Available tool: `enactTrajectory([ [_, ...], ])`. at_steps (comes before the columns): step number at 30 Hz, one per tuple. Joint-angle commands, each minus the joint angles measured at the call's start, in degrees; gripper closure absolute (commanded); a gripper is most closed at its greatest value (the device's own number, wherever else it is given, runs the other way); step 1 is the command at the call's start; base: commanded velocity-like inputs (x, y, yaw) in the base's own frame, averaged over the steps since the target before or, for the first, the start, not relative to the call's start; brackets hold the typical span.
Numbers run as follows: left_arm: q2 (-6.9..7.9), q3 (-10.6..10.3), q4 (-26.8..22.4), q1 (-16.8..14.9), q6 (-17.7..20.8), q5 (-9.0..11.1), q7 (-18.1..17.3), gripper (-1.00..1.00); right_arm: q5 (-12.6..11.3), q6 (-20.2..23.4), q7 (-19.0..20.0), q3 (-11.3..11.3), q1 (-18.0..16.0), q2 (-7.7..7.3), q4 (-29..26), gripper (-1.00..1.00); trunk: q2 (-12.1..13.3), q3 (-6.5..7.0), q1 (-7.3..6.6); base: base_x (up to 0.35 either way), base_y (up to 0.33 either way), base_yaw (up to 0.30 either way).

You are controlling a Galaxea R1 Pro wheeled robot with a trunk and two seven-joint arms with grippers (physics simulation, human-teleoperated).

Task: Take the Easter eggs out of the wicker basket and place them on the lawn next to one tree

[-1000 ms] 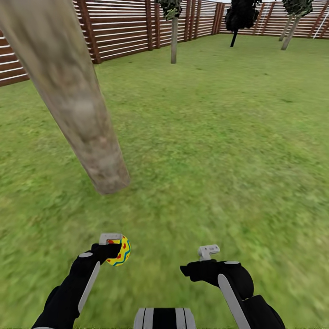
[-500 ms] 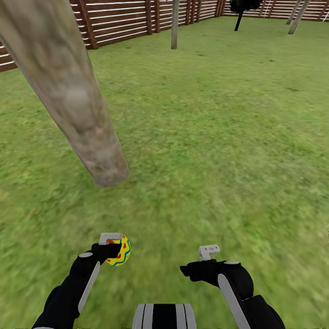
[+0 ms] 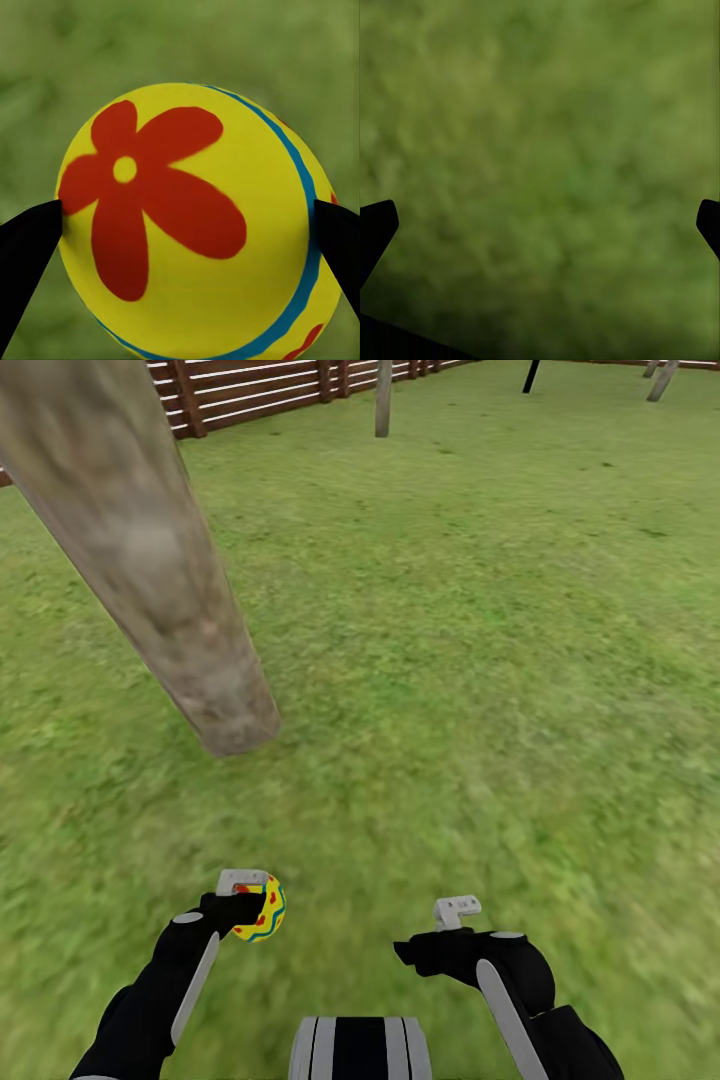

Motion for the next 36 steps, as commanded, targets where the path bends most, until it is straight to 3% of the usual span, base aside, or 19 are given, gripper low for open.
enactTrajectory([
  [1, 0.02, 0.0, -0.1, 0.0, 0.3, 0.0, -0.1, 1.0, -0.4, 0.2, -0.4, 0.0, 0.0, 0.01, 0.0, -1.0, 0.0, -0.04, -0.01, 0.0, 0.0, 0.0],
  [11, 0.03, 0.0, -0.1, 0.0, 0.2, 0.0, 0.0, 1.0, -0.4, 0.2, -0.4, 0.1, 0.0, 0.01, 0.0, -1.0, -0.1, -2.03, 0.22, 0.0, 0.0, 0.0],
  [29, 0.02, 0.0, -0.1, 0.0, -0.2, -0.1, 0.2, 1.0, -0.4, 0.2, -0.4, 0.1, 0.0, 0.01, 0.0, -1.0, -0.3, -4.02, 0.45, 0.0, 0.0, 0.0],
  [36, 0.02, 0.0, 0.0, 0.0, -2.0, -0.1, 0.2, 1.0, -0.4, 0.2, -0.4, 0.1, 0.0, 0.01, 0.0, -1.0, -0.3, -5.35, 0.61, 0.0, 0.0, 0.0],
])
